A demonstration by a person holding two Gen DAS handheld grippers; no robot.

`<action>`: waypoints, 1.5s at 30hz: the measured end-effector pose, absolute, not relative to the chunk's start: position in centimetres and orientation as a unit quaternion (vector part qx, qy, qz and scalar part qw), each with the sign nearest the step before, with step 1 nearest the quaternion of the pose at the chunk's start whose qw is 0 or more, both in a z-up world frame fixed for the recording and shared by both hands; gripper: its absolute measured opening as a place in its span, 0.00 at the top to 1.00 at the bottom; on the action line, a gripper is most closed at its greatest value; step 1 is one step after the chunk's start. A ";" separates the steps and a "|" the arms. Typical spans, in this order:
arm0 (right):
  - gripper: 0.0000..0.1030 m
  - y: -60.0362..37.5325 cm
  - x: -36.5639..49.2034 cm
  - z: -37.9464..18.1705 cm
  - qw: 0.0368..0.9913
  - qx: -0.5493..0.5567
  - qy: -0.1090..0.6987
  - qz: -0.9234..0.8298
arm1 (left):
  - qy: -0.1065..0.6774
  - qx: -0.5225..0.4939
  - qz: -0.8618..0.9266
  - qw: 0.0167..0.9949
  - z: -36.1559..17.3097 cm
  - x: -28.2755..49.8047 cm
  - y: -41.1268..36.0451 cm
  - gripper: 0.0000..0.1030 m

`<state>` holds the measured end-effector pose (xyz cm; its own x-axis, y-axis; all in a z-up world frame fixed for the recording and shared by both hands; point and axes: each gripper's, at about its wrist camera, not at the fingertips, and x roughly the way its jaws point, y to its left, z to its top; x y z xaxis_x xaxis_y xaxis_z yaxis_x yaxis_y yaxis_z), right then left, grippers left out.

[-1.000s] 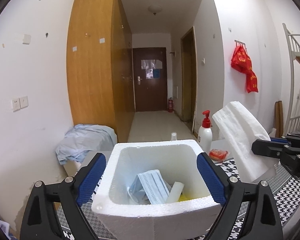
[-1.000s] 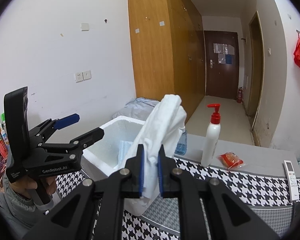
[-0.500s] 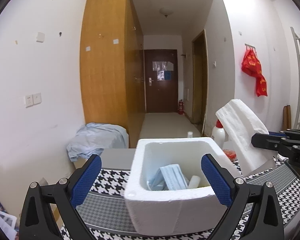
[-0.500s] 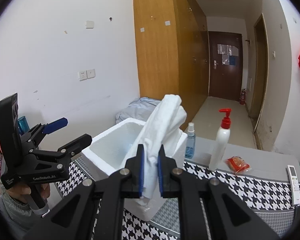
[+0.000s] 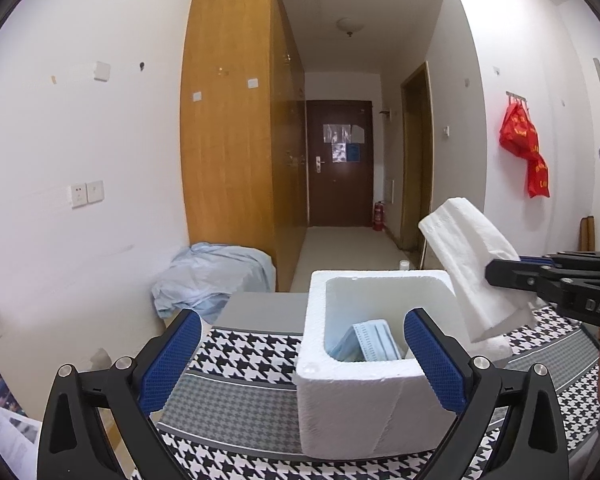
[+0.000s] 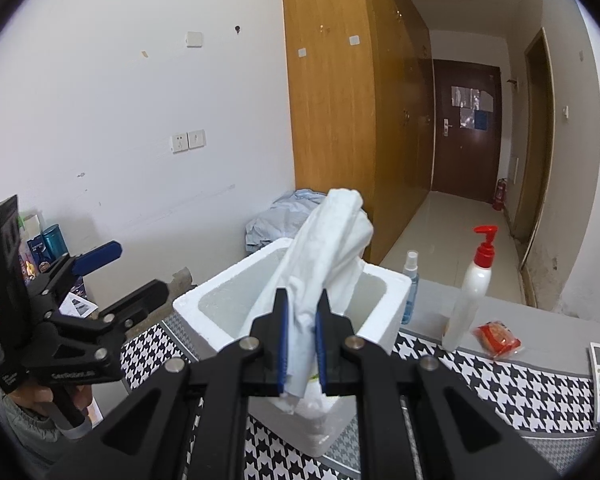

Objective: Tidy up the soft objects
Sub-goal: 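Lower the tissue into the box and open the right tool, then withdraw both tools from the box back over the table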

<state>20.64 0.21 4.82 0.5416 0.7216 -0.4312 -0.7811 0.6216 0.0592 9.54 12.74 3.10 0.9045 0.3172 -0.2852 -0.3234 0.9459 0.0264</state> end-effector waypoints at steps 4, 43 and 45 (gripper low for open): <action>0.85 0.9 21.4 4.4 0.872 -0.070 0.222 0.430 | 0.144 -0.009 0.169 0.975 3.1 9.3 12.9 0.01; 0.01 -3.3 17.2 3.9 0.888 -0.058 0.206 0.406 | 0.129 -0.013 0.153 0.980 3.5 5.4 9.6 0.01; 0.01 -3.9 16.6 3.7 0.891 -0.057 0.201 0.403 | 0.128 -0.016 0.153 0.980 3.6 5.0 9.2 0.01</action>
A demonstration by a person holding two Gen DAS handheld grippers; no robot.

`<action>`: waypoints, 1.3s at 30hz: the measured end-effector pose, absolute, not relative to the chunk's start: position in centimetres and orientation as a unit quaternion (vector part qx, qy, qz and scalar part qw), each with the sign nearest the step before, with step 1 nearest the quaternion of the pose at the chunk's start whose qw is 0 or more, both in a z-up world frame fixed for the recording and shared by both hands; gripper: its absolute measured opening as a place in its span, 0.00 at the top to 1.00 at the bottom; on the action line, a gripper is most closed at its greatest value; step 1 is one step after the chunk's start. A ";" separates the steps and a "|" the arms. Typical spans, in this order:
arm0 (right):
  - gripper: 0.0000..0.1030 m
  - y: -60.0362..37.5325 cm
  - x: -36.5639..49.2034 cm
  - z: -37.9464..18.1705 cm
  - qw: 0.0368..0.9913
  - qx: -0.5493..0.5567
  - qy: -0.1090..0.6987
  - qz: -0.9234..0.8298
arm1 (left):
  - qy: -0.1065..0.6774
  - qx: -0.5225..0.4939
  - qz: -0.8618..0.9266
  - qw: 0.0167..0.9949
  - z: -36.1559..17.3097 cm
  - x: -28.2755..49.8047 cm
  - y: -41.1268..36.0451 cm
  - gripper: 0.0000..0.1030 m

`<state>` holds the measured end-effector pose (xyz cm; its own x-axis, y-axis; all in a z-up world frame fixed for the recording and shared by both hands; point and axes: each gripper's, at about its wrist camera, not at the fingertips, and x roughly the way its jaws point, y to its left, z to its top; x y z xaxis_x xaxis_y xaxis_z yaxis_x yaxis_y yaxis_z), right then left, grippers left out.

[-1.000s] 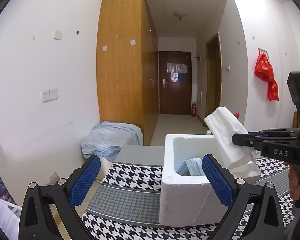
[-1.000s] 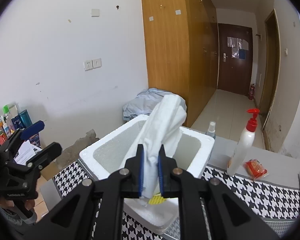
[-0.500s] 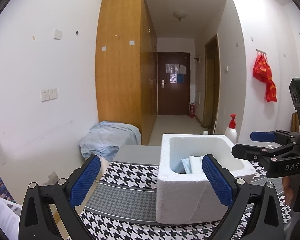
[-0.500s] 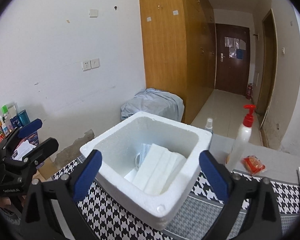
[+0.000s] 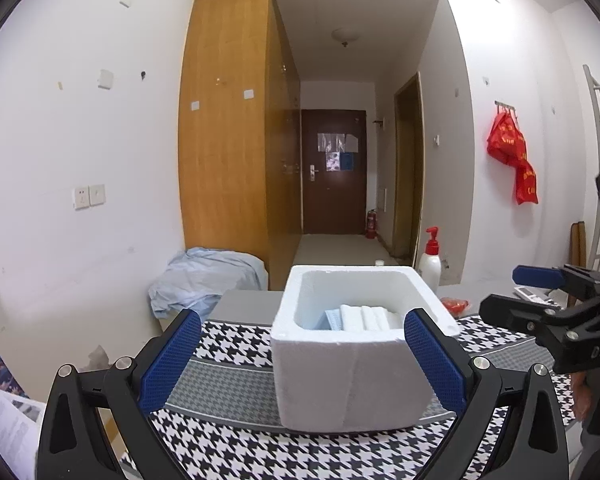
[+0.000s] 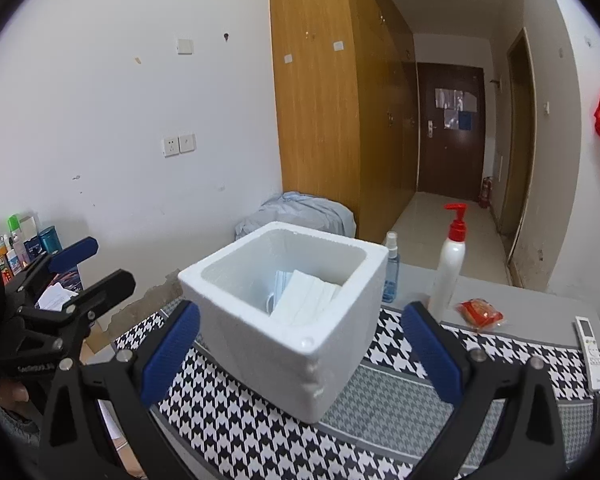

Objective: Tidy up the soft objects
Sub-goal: 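Withdraw both tools from the box back over the table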

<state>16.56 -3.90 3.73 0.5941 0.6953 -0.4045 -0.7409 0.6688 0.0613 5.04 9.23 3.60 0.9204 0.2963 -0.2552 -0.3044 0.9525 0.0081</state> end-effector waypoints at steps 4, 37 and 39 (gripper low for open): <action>0.01 -5.3 15.1 3.3 0.898 -0.051 0.187 0.395 | 0.113 -0.013 0.160 0.981 3.6 3.9 8.2 0.01; 0.01 -11.6 8.1 -3.5 0.931 -0.027 0.136 0.338 | 0.081 -0.015 0.138 0.987 -2.3 -0.5 3.5 0.01; 0.01 -11.7 8.1 -3.8 0.929 -0.021 0.142 0.341 | 0.080 -0.018 0.134 0.988 -2.3 -0.7 3.4 0.01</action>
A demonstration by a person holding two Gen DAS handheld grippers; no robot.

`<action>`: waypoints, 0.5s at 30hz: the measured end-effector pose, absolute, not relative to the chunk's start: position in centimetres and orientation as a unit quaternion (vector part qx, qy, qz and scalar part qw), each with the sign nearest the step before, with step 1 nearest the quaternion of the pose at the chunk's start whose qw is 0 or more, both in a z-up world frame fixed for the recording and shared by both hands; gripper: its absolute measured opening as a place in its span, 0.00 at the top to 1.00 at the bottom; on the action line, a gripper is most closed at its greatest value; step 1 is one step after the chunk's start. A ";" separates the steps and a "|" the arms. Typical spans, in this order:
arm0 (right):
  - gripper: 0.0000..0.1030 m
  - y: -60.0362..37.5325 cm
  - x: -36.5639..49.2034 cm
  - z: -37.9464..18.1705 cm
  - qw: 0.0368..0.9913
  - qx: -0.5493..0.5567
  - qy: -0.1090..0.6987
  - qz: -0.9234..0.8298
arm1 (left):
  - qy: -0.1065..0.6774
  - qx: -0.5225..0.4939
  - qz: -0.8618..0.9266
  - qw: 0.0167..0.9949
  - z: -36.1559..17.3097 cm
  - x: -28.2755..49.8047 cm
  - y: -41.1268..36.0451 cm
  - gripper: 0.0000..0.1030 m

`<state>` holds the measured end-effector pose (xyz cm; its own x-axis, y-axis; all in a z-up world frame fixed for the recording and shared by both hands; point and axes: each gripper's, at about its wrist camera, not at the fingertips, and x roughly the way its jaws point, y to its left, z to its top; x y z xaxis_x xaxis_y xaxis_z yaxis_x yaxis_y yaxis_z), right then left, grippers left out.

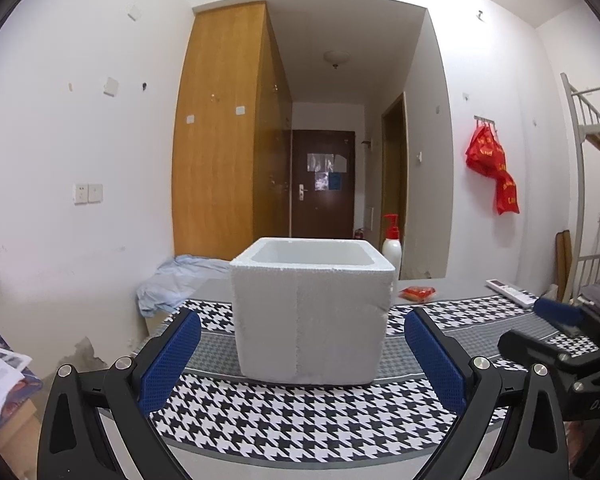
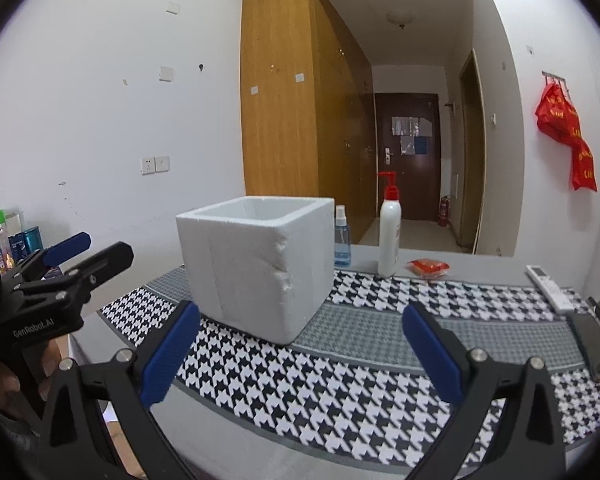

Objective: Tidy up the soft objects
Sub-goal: 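Withdraw both tools from the box back over the table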

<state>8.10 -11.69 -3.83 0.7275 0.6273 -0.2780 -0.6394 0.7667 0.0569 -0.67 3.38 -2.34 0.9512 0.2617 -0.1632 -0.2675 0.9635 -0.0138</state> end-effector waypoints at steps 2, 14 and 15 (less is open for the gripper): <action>0.01 -11.7 8.1 -4.0 0.928 -0.018 0.146 0.342 | 0.080 -0.010 0.133 0.988 -2.3 -0.9 3.2 0.01; 0.01 -11.6 7.5 -3.7 0.930 -0.027 0.144 0.338 | 0.084 -0.009 0.132 0.988 -2.3 -1.6 3.1 0.01; 0.01 -11.5 7.6 -3.7 0.930 -0.027 0.144 0.338 | 0.084 -0.008 0.134 0.987 -2.3 -1.6 3.1 0.01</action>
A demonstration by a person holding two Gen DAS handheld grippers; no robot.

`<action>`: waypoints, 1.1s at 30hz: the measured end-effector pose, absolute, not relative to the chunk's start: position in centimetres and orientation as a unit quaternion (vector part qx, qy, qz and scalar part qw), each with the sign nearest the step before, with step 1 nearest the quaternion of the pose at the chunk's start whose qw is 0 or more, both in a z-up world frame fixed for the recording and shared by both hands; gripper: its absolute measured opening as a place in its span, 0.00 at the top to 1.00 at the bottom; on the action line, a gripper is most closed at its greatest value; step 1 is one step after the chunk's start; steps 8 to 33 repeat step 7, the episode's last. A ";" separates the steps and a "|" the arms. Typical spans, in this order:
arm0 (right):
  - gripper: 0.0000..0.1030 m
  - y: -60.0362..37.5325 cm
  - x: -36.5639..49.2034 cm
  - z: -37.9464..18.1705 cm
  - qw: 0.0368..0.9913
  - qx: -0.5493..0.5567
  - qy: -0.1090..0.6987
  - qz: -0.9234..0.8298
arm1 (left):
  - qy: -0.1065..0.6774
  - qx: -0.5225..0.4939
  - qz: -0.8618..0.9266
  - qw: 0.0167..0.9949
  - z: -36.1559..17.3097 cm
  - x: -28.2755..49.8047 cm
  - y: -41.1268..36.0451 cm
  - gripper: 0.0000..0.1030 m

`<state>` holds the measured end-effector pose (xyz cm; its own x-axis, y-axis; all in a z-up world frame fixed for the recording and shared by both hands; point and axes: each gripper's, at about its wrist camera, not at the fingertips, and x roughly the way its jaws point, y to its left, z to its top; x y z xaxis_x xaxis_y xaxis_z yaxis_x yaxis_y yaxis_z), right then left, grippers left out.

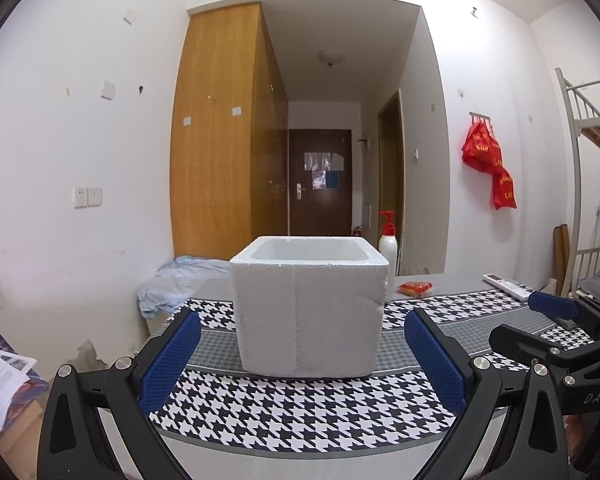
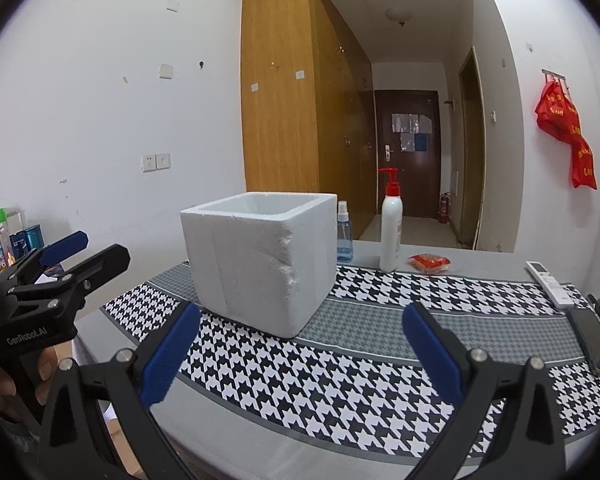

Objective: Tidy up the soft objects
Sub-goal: 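Withdraw both tools from the box back over the table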

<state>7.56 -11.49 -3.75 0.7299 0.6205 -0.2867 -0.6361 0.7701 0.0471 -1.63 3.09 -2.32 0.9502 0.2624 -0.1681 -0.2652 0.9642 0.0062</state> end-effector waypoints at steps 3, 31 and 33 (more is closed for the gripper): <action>0.01 -11.4 7.6 -3.8 0.930 -0.028 0.144 0.337 | 0.084 -0.010 0.134 0.987 -2.3 -1.6 3.2 0.01; 0.01 -11.4 7.6 -3.9 0.930 -0.027 0.145 0.338 | 0.085 -0.014 0.134 0.987 -2.4 -1.5 3.3 0.01; 0.01 -11.4 7.6 -3.9 0.930 -0.027 0.145 0.338 | 0.085 -0.014 0.134 0.987 -2.4 -1.5 3.3 0.01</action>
